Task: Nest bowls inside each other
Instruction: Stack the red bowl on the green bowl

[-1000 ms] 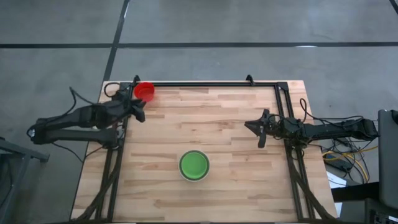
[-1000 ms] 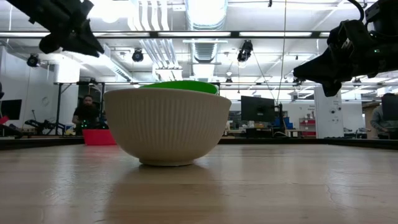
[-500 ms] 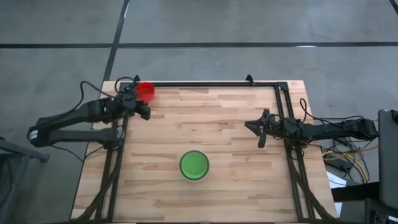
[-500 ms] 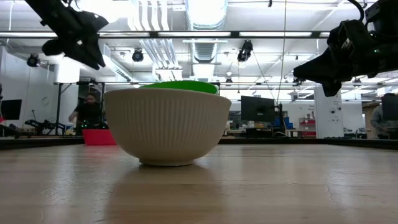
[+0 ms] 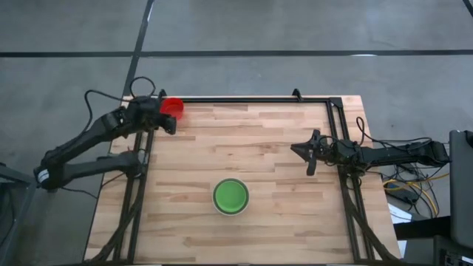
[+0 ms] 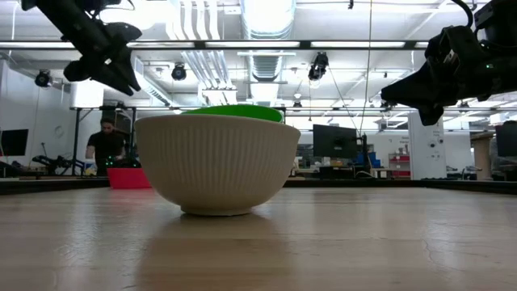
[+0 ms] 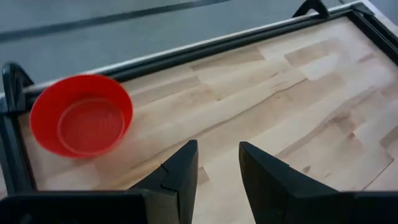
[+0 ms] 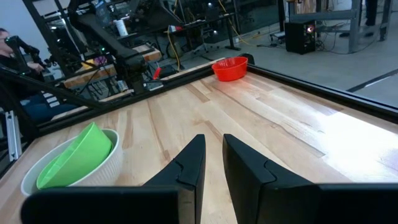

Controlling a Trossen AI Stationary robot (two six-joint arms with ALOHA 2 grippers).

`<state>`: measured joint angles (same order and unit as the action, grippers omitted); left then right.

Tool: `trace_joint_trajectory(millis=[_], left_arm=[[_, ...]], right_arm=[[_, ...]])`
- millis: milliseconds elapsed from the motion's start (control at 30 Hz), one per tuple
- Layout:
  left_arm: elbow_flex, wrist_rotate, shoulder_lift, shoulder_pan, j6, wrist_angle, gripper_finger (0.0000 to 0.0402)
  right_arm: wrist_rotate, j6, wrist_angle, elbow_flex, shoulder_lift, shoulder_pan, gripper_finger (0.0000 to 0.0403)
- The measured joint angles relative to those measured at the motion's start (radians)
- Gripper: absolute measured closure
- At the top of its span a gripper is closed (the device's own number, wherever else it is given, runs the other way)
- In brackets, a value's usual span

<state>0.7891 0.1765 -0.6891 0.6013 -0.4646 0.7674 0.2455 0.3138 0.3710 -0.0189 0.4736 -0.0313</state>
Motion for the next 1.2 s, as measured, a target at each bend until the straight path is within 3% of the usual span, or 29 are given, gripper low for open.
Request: trace_joint_trajectory(millis=[500, 767, 967, 1200], left_arm=[[-0.002, -0.377, -0.116, 0.328, 0.128, -0.039, 0.0280], [-0.002, -0.410, -0.203, 0.450, 0.116, -0.050, 0.0280], [-0.002, -0.528, -0.286, 0.533, 0.118, -0.050, 0.0280], [-0.001, -0.516, -0.408, 0.551, 0.115, -0.041, 0.0280]], right_arm=[[0.000, 0.000, 0.000, 0.000, 0.000, 0.000, 0.0349], [0.000, 0.000, 0.000, 0.000, 0.000, 0.000, 0.0349], [0.000, 0.000, 0.000, 0.000, 0.000, 0.000, 0.0349], [0.000, 0.000, 0.000, 0.000, 0.000, 0.000, 0.0349]])
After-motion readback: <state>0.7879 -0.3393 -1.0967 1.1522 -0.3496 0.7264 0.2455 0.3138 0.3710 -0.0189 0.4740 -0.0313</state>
